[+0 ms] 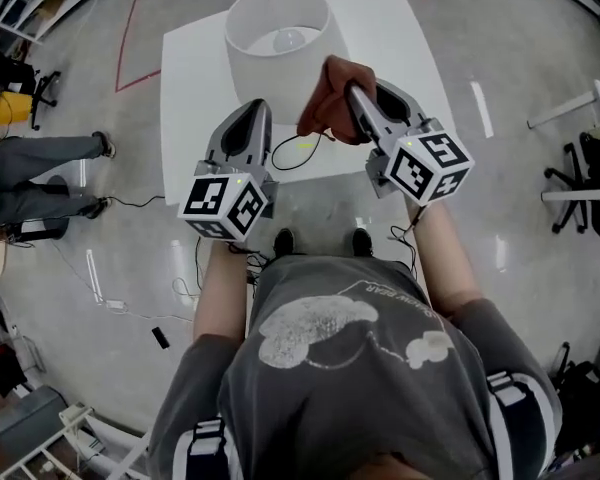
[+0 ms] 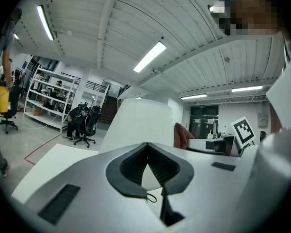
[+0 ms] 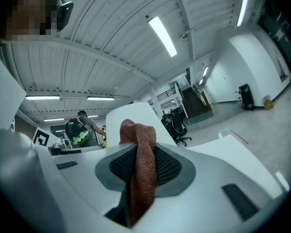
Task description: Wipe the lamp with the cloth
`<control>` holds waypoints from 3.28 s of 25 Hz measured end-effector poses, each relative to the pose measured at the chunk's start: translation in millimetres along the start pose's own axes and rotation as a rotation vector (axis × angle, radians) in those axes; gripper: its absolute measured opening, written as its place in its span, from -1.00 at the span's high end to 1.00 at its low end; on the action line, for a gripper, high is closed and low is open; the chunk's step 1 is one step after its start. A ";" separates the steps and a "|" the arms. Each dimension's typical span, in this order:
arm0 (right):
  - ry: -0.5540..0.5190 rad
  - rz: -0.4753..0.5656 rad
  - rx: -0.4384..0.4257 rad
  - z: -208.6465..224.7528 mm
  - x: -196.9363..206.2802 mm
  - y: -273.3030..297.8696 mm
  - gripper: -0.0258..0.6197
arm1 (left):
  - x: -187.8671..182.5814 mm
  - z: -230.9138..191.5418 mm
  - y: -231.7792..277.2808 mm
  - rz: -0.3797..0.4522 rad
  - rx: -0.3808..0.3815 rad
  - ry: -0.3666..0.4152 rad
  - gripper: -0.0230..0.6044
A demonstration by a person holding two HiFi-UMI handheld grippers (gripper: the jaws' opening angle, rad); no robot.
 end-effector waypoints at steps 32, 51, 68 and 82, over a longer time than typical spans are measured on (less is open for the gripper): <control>-0.129 0.045 -0.099 27.1 -55.7 -6.7 0.65 | -30.4 38.0 -3.9 0.167 -0.087 0.000 0.90; -0.090 0.010 -0.349 88.4 -38.8 42.5 0.65 | 1.1 76.3 24.7 0.220 -0.304 0.042 0.90; -0.078 -0.200 -0.478 164.7 26.2 85.0 0.65 | 80.6 116.7 66.1 0.230 -0.595 -0.048 0.90; -0.102 -0.145 -0.483 162.2 0.4 69.3 0.65 | 74.7 131.4 59.9 0.308 -0.573 -0.036 0.90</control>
Point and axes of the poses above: the fingertips, and each gripper's own axes: y forward along the fingers, z to its right, x out of its underside, the point moved 10 cm from there along -y, backward along the fingers, and after that the axes turned 12 degrees about -y, right-handed, at the moved point
